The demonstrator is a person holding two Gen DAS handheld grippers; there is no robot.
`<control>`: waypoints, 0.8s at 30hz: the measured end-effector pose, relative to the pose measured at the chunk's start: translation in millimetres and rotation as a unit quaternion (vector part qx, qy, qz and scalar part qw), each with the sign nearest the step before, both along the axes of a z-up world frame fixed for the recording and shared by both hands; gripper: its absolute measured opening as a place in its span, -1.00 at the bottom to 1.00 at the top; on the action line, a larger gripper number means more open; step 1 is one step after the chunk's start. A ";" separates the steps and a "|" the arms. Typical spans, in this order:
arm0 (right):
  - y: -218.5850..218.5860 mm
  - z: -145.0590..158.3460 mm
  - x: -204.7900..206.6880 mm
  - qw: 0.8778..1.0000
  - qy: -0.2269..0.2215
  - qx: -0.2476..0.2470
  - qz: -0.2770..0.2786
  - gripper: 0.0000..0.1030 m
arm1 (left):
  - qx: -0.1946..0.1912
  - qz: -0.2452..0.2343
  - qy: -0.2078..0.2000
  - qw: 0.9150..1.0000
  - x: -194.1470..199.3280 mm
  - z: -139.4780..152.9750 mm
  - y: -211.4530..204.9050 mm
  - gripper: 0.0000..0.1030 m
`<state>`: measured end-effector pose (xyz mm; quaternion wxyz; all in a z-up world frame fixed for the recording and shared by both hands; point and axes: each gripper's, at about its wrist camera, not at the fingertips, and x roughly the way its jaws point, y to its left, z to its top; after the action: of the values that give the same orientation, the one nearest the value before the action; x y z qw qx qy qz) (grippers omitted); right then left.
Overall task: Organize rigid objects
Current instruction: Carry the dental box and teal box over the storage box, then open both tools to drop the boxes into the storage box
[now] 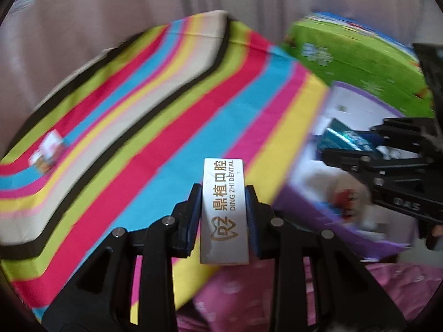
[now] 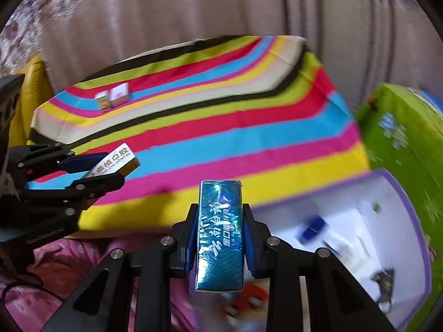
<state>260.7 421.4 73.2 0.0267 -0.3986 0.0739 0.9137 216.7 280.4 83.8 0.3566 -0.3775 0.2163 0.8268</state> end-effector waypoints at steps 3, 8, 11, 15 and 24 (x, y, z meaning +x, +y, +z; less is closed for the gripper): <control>30.2 -5.1 20.2 0.999 -0.009 0.009 -0.046 -0.42 | 0.007 -0.051 -0.036 0.998 11.9 -1.8 32.8 -0.34; 73.6 -14.8 49.5 0.994 -0.027 0.004 -0.108 -0.42 | -0.010 -0.117 -0.056 0.991 34.9 -11.0 75.0 -0.34; 87.4 -19.3 57.2 0.991 -0.040 0.014 -0.129 -0.42 | -0.014 -0.150 -0.053 0.987 47.8 -10.9 88.7 -0.34; 100.6 -18.6 59.9 0.986 -0.049 0.031 -0.157 -0.40 | 0.023 -0.189 -0.078 0.978 53.6 -6.0 95.7 -0.32; 110.9 12.6 38.7 0.968 -0.022 0.091 -0.231 0.14 | 0.107 -0.134 -0.031 0.985 25.1 5.2 52.1 0.70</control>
<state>299.4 532.3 85.8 0.2749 -0.3867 0.0803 0.8766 241.8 332.5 89.1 0.5094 -0.3299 0.1640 0.7777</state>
